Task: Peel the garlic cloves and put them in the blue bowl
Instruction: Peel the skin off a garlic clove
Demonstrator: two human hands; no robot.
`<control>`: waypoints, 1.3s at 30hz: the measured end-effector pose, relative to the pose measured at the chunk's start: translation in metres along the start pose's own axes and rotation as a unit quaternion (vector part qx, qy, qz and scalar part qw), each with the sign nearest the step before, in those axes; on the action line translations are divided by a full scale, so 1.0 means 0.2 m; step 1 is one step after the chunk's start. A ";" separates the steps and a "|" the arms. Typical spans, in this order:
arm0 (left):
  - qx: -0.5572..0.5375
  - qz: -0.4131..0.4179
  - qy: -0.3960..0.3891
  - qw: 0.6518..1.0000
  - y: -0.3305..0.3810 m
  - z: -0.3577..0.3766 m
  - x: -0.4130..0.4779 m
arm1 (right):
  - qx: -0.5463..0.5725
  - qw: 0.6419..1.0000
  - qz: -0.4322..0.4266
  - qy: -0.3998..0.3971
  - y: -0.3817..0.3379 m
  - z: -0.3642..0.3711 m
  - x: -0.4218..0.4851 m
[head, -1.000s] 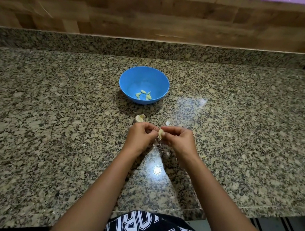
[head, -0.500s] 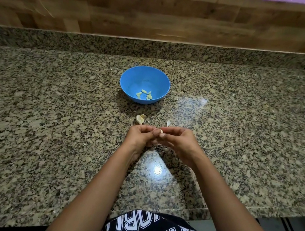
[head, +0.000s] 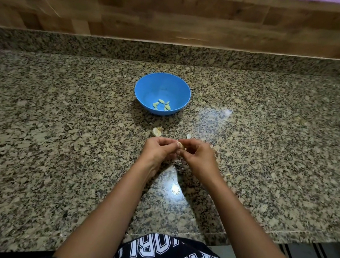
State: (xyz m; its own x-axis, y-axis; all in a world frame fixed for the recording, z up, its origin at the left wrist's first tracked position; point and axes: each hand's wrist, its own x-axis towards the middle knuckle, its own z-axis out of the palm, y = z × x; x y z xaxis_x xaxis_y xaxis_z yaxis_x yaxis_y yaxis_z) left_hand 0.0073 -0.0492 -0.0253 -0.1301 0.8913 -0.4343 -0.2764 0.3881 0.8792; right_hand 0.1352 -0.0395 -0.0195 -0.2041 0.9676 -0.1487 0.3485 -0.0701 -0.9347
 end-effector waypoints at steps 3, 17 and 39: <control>-0.006 -0.010 0.001 1.000 0.00 -0.01 0.00 | 0.054 0.998 0.021 -0.020 -0.01 -0.01 0.00; -0.025 -0.020 0.013 0.999 -0.01 -0.01 0.00 | -0.019 1.000 0.011 0.007 0.01 0.01 0.00; 0.049 0.019 -0.018 0.998 0.00 -0.02 0.03 | 0.204 0.972 0.102 -0.051 -0.01 -0.06 0.03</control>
State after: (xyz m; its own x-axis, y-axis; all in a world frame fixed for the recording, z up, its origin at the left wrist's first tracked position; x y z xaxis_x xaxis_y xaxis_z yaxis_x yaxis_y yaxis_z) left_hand 0.0026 -0.0440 -0.0288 -0.1030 0.9132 -0.3944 -0.1765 0.3734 0.9107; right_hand 0.1436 -0.0313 -0.0143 -0.2662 0.8958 -0.3558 0.0040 -0.3681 -0.9298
